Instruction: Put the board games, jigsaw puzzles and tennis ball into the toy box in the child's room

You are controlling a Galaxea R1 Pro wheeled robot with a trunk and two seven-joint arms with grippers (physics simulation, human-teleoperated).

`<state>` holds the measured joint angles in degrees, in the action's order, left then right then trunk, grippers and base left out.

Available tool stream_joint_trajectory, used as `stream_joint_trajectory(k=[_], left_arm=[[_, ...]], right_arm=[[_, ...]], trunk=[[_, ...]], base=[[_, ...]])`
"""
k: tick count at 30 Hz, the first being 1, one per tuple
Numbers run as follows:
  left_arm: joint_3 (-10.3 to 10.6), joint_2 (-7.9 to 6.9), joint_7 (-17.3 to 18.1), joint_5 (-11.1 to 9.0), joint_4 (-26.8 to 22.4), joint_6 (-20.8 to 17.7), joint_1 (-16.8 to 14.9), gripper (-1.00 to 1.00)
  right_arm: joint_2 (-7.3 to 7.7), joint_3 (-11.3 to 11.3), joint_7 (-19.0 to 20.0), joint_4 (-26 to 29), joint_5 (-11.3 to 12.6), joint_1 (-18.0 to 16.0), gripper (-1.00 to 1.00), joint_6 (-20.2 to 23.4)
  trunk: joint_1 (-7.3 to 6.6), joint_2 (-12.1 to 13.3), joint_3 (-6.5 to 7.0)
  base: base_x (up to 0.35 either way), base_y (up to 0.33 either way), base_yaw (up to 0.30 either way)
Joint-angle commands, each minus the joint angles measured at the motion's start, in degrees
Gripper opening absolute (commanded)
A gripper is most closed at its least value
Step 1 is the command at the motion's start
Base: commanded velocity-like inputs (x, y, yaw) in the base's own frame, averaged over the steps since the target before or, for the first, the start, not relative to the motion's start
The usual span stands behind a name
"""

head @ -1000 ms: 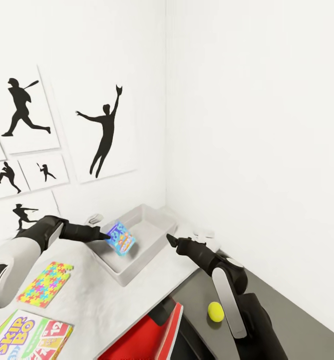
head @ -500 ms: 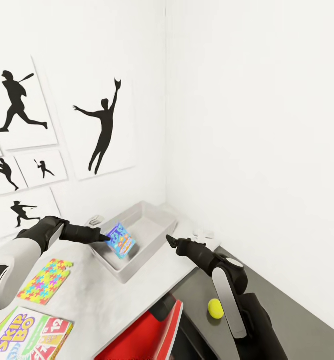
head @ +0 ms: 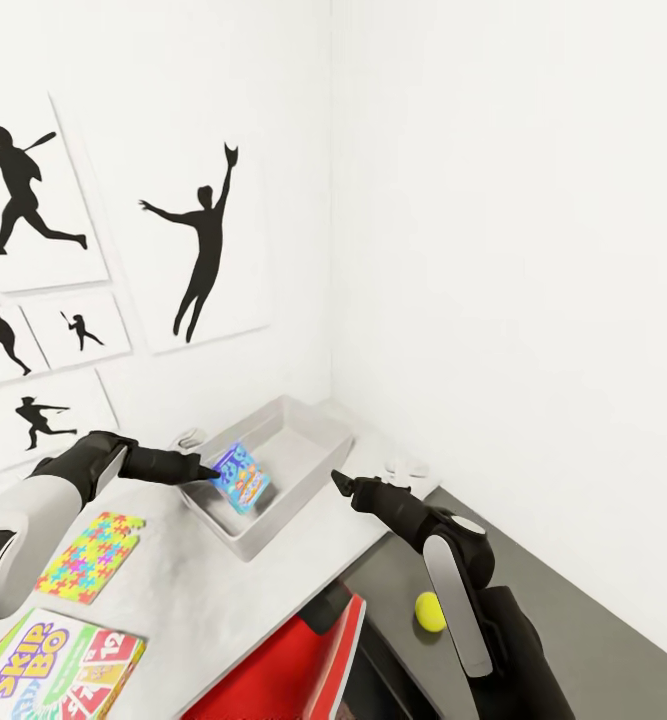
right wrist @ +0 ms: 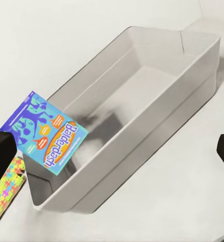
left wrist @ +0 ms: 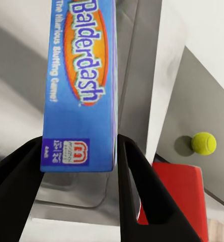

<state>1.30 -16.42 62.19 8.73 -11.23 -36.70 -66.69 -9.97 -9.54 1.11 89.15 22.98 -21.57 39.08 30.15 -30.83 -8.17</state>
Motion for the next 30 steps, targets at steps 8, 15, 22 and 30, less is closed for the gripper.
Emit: stream_joint_trajectory(k=[8, 15, 22, 30], left_arm=[[0.07, -0.16, 0.15, 3.6, -0.11, 0.6, -0.1, -1.0], [0.09, -0.19, 0.2, 5.61, -0.16, 3.29, -0.07, -1.0], [0.05, -0.19, 0.21, 5.68, -0.16, 3.8, -0.09, -1.0], [0.1, -0.19, 0.18, 5.72, -0.2, 3.89, -0.09, -1.0]], right_arm=[[-0.03, 0.05, 0.12, 0.05, -0.05, -0.04, 1.0, 0.36], [-0.03, 0.05, 0.12, 0.05, -0.04, -0.05, 1.0, 0.38], [-0.03, 0.05, 0.12, 0.05, -0.04, -0.05, 1.0, 0.38], [-0.03, 0.05, 0.12, 0.05, -0.04, -0.05, 1.0, 0.38]], trunk=[[0.02, -0.11, -0.86], [0.02, -0.11, -1.52], [0.02, -0.11, -2.18], [0.02, -0.11, -2.93]], base=[[0.0, 0.0, 0.0], [0.0, 0.0, 0.0], [0.0, 0.0, 0.0], [0.0, 0.0, 0.0]])
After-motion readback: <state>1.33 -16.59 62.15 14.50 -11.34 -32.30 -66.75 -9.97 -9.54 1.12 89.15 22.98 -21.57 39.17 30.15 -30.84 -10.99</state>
